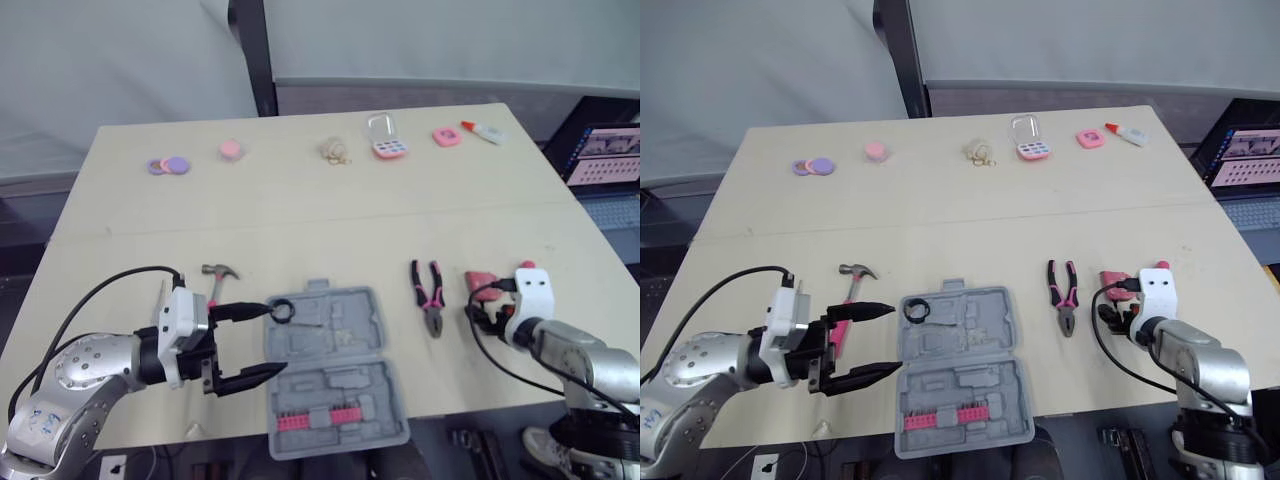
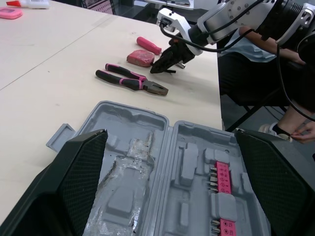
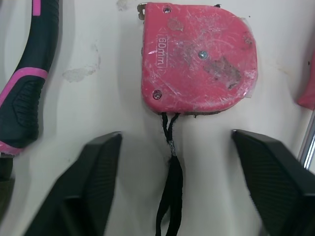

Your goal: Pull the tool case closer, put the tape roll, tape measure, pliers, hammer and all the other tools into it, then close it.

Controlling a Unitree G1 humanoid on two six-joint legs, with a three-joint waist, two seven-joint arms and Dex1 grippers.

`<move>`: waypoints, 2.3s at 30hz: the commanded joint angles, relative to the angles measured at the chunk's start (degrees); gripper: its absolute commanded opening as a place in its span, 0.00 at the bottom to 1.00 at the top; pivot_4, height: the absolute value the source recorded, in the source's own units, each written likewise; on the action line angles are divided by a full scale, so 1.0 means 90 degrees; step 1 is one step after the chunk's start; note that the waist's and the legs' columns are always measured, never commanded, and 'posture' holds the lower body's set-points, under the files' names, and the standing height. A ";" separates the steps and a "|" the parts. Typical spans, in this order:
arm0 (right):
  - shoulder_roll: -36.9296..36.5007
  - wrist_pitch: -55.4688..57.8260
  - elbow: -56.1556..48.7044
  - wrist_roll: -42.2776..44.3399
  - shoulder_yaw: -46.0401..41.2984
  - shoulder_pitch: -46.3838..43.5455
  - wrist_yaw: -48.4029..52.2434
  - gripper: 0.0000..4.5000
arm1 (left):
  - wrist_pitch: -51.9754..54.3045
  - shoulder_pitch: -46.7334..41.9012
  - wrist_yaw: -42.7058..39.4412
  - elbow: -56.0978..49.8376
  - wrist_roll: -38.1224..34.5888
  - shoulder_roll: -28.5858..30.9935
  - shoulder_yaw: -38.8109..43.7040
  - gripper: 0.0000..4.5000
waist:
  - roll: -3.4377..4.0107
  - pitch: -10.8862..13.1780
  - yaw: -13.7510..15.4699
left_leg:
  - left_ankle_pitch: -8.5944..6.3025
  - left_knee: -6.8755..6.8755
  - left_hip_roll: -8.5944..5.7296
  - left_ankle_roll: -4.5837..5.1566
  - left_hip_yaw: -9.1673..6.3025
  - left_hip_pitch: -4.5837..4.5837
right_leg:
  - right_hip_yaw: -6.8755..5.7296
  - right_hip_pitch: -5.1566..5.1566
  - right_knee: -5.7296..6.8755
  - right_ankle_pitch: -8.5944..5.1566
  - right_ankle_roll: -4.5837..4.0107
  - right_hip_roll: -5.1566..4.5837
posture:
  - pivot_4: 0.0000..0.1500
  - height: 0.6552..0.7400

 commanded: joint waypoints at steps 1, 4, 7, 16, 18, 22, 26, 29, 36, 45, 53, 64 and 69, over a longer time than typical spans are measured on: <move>0.0026 0.0036 0.0057 -0.0084 -0.0076 -0.0005 -0.0081 0.37 | -0.0057 -0.0030 0.0026 -0.0250 -0.0012 0.0027 0.0020 1.00 | 0.0000 0.0000 0.0001 | 0.0000 0.0000 0.0000 0.0000 -0.0001 0.0000 | 0.0000 0.0000 0.0000 0.0000 0.0000 0.0000 | 1.00 1.00; 0.0047 0.0022 0.0100 -0.0099 -0.0047 -0.0034 -0.0088 0.03 | -0.0089 -0.0009 0.0033 -0.0227 0.0013 0.0005 0.0005 1.00 | 0.0000 0.0000 0.0001 | 0.0000 0.0000 0.0000 0.0000 -0.0001 0.0000 | 0.0000 0.0000 0.0000 0.0000 0.0000 0.0000 | 1.00 1.00; 0.0074 0.0027 0.0118 -0.0106 -0.0021 -0.0053 -0.0090 0.01 | -0.0159 0.0041 0.0023 -0.0194 0.0062 -0.0028 -0.0004 1.00 | 0.0000 0.0000 -0.0003 | 0.0000 0.0000 0.0000 0.0000 -0.0001 0.0000 | 0.0000 0.0000 -0.0001 0.0000 0.0000 0.0000 | 1.00 1.00; 0.0172 0.0370 -0.0438 0.0001 0.0058 0.0257 -0.0041 0.01 | -0.0512 0.0385 -0.0159 -0.0076 0.0189 -0.0093 0.0023 1.00 | 0.0000 0.0000 0.0005 | -0.0001 -0.0004 0.0003 -0.0002 -0.0004 0.0000 | -0.0001 0.0000 -0.0005 0.0000 0.0000 0.0000 | 1.00 1.00; 0.0213 0.0510 -0.0659 0.0029 0.0031 0.0368 -0.0055 0.01 | -0.0580 0.0449 -0.0214 -0.0042 0.0198 -0.0089 0.0037 1.00 | 0.0000 0.0000 0.0000 | -0.0002 -0.0007 0.0004 -0.0003 -0.0004 0.0000 | -0.0001 0.0000 -0.0007 0.0000 0.0000 0.0000 | 1.00 1.00; 0.0263 0.0733 -0.1094 0.0043 0.0014 0.0671 -0.0029 0.01 | -0.0703 0.0518 -0.0413 0.0051 0.0214 -0.0063 -0.0025 1.00 | 0.0000 0.0000 0.0003 | -0.0002 -0.0009 0.0005 -0.0004 -0.0004 0.0000 | -0.0001 0.0001 -0.0010 0.0000 0.0000 0.0001 | 1.00 1.00; 0.0380 0.1146 -0.1783 0.0145 -0.0103 0.1086 -0.0058 0.01 | -0.0756 0.0435 -0.0510 0.0130 0.0207 -0.0100 -0.0105 1.00 | 0.0000 0.0000 0.0010 | -0.0002 -0.0011 0.0005 -0.0005 -0.0004 0.0000 | 0.0000 0.0001 -0.0011 0.0000 0.0000 0.0001 | 1.00 1.00; 0.0502 0.1444 -0.2293 0.0201 -0.0208 0.1412 -0.0084 0.01 | -0.0754 0.0401 -0.0591 0.0178 0.0199 -0.0074 -0.0169 1.00 | 0.0000 0.0000 0.0016 | -0.0003 -0.0015 0.0007 -0.0005 -0.0009 0.0000 | -0.0001 0.0000 -0.0011 0.0000 0.0000 0.0001 | 1.00 1.00; 0.0903 0.1943 -0.3163 0.0222 -0.0364 0.1967 -0.0168 0.01 | -0.0718 0.0235 -0.0705 0.0341 0.0226 -0.0028 -0.0328 1.00 | 0.0000 0.0000 0.0006 | -0.0004 -0.0018 0.0007 -0.0008 -0.0009 0.0001 | 0.0001 0.0000 -0.0013 0.0000 -0.0001 0.0002 | 1.00 1.00; 0.1116 0.2242 -0.3603 0.0176 -0.0557 0.2282 -0.0159 0.01 | -0.0606 0.0100 -0.0668 0.0307 0.0202 -0.0028 -0.0411 1.00 | 0.0001 0.0001 0.0006 | -0.0004 -0.0022 0.0005 -0.0008 -0.0008 0.0002 | 0.0003 -0.0003 -0.0013 -0.0001 -0.0001 0.0002 | 1.00 1.00; 0.1281 0.2480 -0.3959 0.0211 -0.0611 0.2553 -0.0145 0.01 | -0.0529 0.0062 -0.0653 0.0271 0.0191 -0.0026 -0.0422 1.00 | 0.0001 0.0001 0.0004 | -0.0004 -0.0025 0.0006 -0.0008 -0.0008 0.0002 | 0.0004 -0.0004 -0.0015 -0.0001 -0.0002 0.0002 | 1.00 1.00; 0.1348 0.2579 -0.4060 0.0180 -0.0624 0.2628 -0.0121 0.01 | -0.0448 0.0001 -0.0620 0.0233 0.0187 -0.0053 -0.0474 1.00 | 0.0002 0.0001 0.0004 | -0.0004 -0.0029 0.0006 -0.0009 -0.0008 0.0003 | 0.0006 -0.0007 -0.0017 -0.0002 -0.0003 0.0003 | 1.00 1.00; 0.1338 0.2654 -0.4075 0.0190 -0.0691 0.2550 -0.0107 0.01 | -0.0431 0.0018 -0.0589 0.0206 0.0188 -0.0061 -0.0492 1.00 | 0.0002 0.0001 0.0002 | -0.0004 -0.0031 0.0006 -0.0009 -0.0008 0.0003 | 0.0006 -0.0007 -0.0018 -0.0002 -0.0004 0.0002 | 1.00 1.00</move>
